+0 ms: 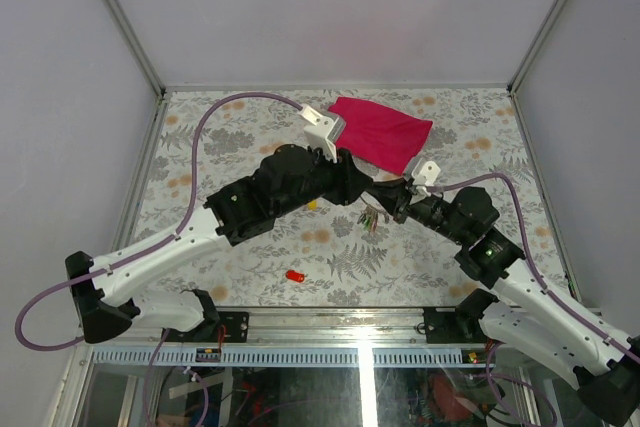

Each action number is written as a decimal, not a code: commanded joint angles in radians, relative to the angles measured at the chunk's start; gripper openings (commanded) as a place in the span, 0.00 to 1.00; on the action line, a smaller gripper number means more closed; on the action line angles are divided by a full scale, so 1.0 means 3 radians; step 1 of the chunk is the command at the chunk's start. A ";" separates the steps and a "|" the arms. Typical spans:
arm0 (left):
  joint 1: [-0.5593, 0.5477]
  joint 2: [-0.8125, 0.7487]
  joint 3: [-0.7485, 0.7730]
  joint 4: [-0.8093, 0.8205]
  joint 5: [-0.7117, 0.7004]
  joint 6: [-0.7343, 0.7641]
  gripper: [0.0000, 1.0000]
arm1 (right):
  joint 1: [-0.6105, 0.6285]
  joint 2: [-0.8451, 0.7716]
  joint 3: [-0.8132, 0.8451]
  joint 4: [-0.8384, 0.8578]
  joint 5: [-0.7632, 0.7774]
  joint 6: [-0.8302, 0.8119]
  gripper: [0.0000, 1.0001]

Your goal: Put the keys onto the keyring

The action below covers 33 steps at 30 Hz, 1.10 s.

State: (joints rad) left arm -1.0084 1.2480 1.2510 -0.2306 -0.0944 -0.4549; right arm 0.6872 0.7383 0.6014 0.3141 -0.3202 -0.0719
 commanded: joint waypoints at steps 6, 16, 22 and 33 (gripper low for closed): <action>-0.0013 0.0055 0.0244 -0.0730 -0.0247 0.0049 0.42 | 0.0015 -0.0192 0.0173 -0.0618 0.0343 0.0020 0.00; 0.0055 0.0043 -0.0194 -0.1393 -0.0499 -0.0325 0.64 | 0.0015 -0.0205 0.0417 -0.1578 0.0659 0.0408 0.00; 0.0214 0.0298 -0.0429 -0.1562 -0.0423 -0.0577 0.67 | 0.0015 -0.0061 0.0575 -0.1989 0.0755 0.0541 0.00; 0.0254 0.0442 -0.0765 -0.1876 -0.0701 -0.0890 0.64 | 0.0015 -0.0017 0.0558 -0.2027 0.0606 0.0603 0.00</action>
State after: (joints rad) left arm -0.9352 1.4315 1.1023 -0.7532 -0.2554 -0.6395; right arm 0.6872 0.7376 0.7212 -0.3225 -0.1219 0.0910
